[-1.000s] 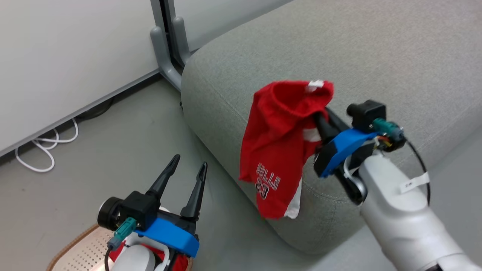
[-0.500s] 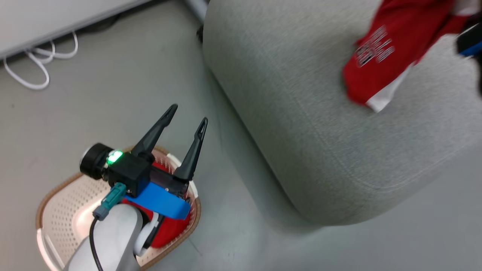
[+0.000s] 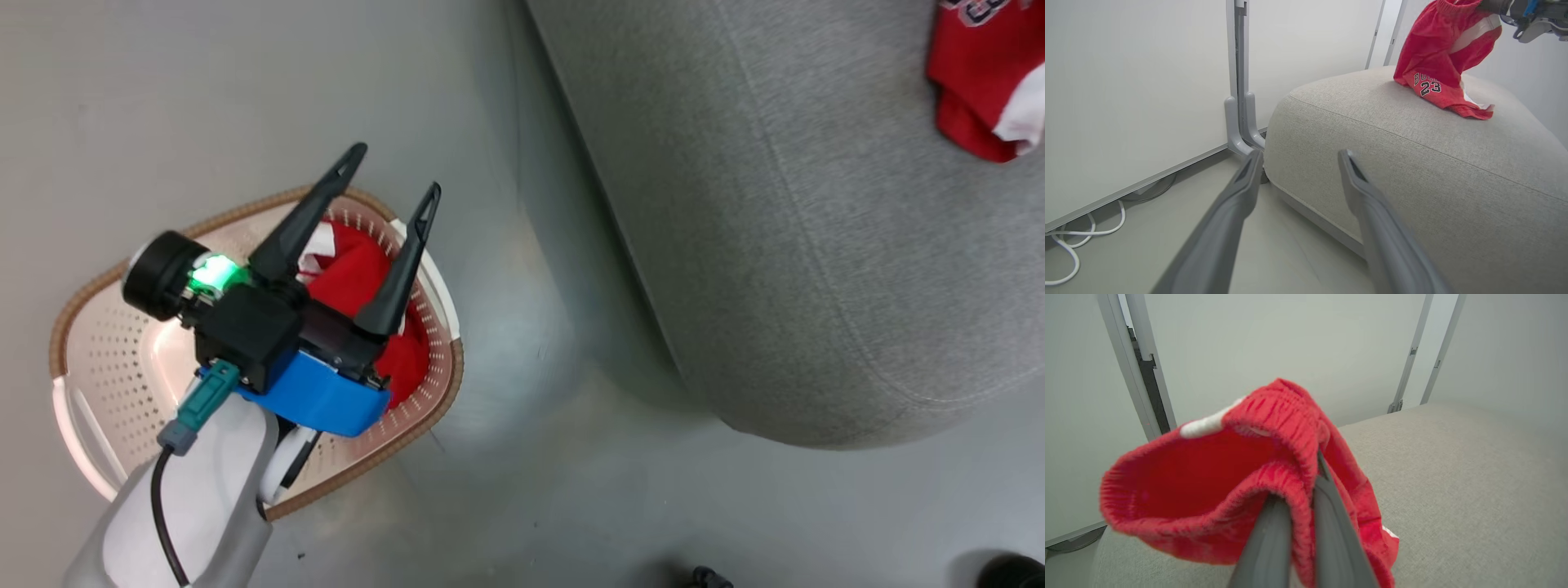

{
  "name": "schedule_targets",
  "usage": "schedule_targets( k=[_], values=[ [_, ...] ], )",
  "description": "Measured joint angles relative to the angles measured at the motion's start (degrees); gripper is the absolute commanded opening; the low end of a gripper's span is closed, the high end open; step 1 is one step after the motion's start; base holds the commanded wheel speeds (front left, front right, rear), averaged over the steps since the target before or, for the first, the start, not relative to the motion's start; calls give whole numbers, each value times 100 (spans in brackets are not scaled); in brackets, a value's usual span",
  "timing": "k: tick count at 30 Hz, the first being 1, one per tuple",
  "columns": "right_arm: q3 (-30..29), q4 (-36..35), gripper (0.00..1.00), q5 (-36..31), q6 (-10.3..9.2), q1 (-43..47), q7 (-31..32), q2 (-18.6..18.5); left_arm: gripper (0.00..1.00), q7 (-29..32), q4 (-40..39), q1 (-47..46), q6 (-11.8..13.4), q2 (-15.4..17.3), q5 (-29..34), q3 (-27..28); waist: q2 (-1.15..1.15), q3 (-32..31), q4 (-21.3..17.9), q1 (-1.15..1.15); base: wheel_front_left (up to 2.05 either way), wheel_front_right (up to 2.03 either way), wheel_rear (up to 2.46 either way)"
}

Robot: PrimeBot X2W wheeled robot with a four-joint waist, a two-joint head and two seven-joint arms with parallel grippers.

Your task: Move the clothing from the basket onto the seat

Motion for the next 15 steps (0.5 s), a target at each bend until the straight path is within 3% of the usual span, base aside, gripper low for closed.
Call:
schedule_targets(
  k=[15],
  values=[
    [-837,539,0,-938,0,264,-5,466,100,0,-127,-87,7,66,90,116,0,506,89,0,0,0,0]
  ],
)
